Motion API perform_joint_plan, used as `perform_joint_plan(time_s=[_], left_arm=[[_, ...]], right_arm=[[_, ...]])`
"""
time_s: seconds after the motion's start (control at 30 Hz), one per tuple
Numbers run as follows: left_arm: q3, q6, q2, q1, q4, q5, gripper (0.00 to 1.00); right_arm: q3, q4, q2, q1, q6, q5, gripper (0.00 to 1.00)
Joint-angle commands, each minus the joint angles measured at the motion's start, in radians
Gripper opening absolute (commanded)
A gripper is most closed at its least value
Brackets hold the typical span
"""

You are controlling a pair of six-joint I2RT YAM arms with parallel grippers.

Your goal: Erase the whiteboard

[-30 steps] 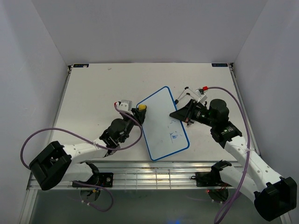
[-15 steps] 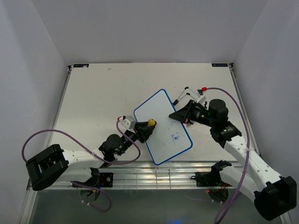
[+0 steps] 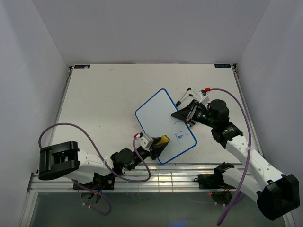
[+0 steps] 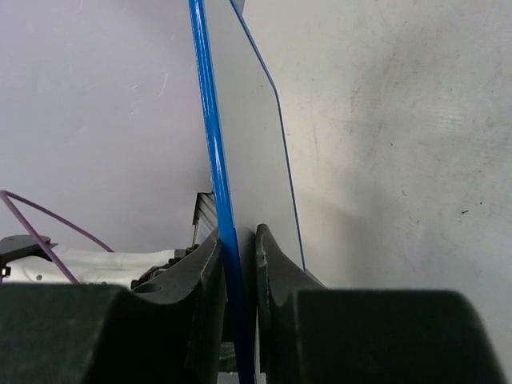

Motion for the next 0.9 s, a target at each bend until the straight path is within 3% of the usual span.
perform_joint_plan(time_s=[0.0, 0.33, 0.53, 0.73, 0.87], left_arm=[[0.040, 0.037, 0.065, -0.052, -0.074, -0.032, 0.00], [0.101, 0.059, 0.091, -0.090, -0.105, 0.023, 0.00], [0.115, 0.056, 0.060, -0.095, -0.151, 0.069, 0.00], [0.049, 0.020, -0.084, -0.086, -0.159, -0.069, 0.00], [0.017, -0.074, -0.181, -0.022, -0.237, -0.144, 0.00]], right_arm=[[0.065, 0.238, -0.030, 0.015, 0.161, -0.043, 0.08], [0.055, 0.222, -0.026, 0.015, 0.133, -0.017, 0.08], [0.071, 0.137, -0.009, 0.012, 0.026, 0.056, 0.08], [0.062, 0.098, 0.040, -0.008, -0.114, 0.095, 0.08], [0.054, 0.101, 0.073, -0.030, -0.170, 0.115, 0.08]])
